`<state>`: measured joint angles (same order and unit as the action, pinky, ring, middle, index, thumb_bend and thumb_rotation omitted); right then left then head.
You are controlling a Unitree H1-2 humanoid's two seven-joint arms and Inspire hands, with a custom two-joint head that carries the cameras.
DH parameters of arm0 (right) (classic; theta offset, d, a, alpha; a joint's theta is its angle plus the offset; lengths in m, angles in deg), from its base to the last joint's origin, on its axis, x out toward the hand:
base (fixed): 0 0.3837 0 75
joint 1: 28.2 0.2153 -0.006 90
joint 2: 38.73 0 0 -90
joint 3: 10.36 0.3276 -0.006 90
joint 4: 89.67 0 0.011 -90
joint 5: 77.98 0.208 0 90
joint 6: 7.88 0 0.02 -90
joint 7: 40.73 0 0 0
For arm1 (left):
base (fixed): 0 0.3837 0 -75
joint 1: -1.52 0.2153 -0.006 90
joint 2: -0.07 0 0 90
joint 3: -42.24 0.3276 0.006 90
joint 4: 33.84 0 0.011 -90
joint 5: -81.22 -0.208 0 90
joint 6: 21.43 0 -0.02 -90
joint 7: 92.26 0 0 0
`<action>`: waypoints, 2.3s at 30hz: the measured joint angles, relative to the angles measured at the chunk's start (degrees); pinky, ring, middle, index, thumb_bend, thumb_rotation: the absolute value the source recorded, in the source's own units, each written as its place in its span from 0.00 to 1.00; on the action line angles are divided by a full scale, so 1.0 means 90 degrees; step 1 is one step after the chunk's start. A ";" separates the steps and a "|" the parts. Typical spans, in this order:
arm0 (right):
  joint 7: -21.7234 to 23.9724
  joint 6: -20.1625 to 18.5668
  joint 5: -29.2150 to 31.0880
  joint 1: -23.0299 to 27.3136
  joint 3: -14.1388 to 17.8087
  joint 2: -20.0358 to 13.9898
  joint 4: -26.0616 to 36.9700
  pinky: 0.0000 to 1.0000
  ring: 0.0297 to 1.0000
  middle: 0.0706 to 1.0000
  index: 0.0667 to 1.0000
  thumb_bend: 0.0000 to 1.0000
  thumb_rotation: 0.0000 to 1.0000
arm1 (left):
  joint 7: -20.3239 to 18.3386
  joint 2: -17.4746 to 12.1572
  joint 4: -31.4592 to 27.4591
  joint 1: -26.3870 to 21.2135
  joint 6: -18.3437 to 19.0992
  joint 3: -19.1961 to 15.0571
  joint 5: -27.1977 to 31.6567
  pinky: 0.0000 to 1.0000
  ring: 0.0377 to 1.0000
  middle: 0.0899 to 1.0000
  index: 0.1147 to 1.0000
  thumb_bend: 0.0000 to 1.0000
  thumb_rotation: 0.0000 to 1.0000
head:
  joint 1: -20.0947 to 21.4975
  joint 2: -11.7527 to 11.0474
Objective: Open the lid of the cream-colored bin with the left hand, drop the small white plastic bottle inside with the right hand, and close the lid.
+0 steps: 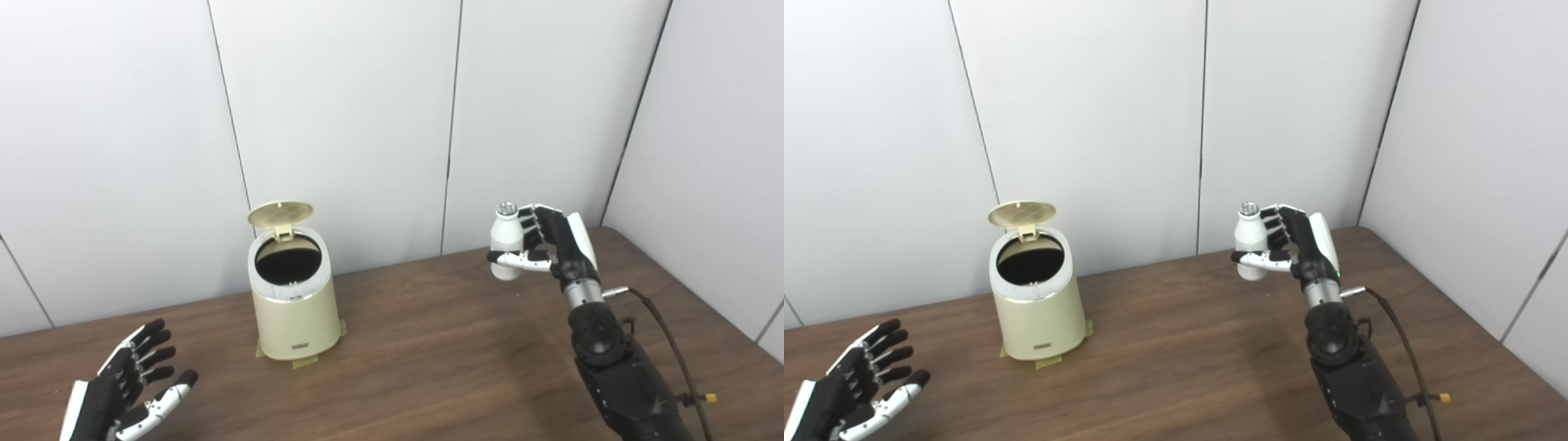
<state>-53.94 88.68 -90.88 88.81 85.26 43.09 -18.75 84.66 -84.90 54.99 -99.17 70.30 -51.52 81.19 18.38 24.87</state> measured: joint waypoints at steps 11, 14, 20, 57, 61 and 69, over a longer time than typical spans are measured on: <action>0.0884 -0.0652 -0.0275 0.0977 -0.0831 0.0612 0.0903 0.35 0.39 0.45 0.49 0.50 0.00 | 0.0042 0.0127 0.0548 -0.0015 -0.0373 0.0115 -0.0148 0.75 0.75 0.80 0.81 0.67 0.04 | -0.0946 -0.0146; 0.0981 -0.0652 -0.0236 0.1192 -0.0903 0.0829 0.0779 0.35 0.39 0.46 0.49 0.50 0.00 | 0.0083 0.0232 0.0562 -0.0014 -0.0372 0.0120 -0.0154 0.74 0.75 0.79 0.81 0.68 0.04 | -0.1269 -0.0156; 0.1160 -0.0803 -0.0181 0.1197 -0.1029 0.1443 0.0885 0.32 0.37 0.46 0.52 0.49 0.00 | 0.0116 0.0419 0.0634 -0.0012 -0.0441 0.0179 -0.0159 0.68 0.76 0.81 0.82 0.68 0.07 | -0.1797 -0.0176; 0.1054 -0.0454 -0.0382 0.2142 -0.1412 0.2360 -0.0773 0.31 0.39 0.46 0.51 0.49 0.00 | 0.0308 0.0753 0.0680 -0.0021 -0.0560 0.0317 -0.0404 0.68 0.77 0.80 0.81 0.70 0.08 | -0.2305 -0.0078; 0.0945 -0.0396 -0.0438 0.2263 -0.1409 0.2353 -0.0963 0.30 0.38 0.46 0.52 0.49 0.00 | 0.0308 0.0770 0.0671 -0.0021 -0.0560 0.0319 -0.0403 0.67 0.77 0.79 0.81 0.70 0.08 | -0.2306 -0.0078; 0.0889 0.0112 -0.0464 0.2392 -0.1409 0.2321 -0.1422 0.30 0.39 0.47 0.52 0.49 0.00 | 0.0340 0.0807 0.0546 -0.0017 -0.0545 0.0316 -0.0413 0.67 0.78 0.79 0.81 0.70 0.06 | -0.2325 -0.0039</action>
<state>-45.94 89.69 -95.05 110.34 72.58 63.98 -31.54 87.72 -77.64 59.91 -99.32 65.39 -48.67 77.47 -2.55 24.52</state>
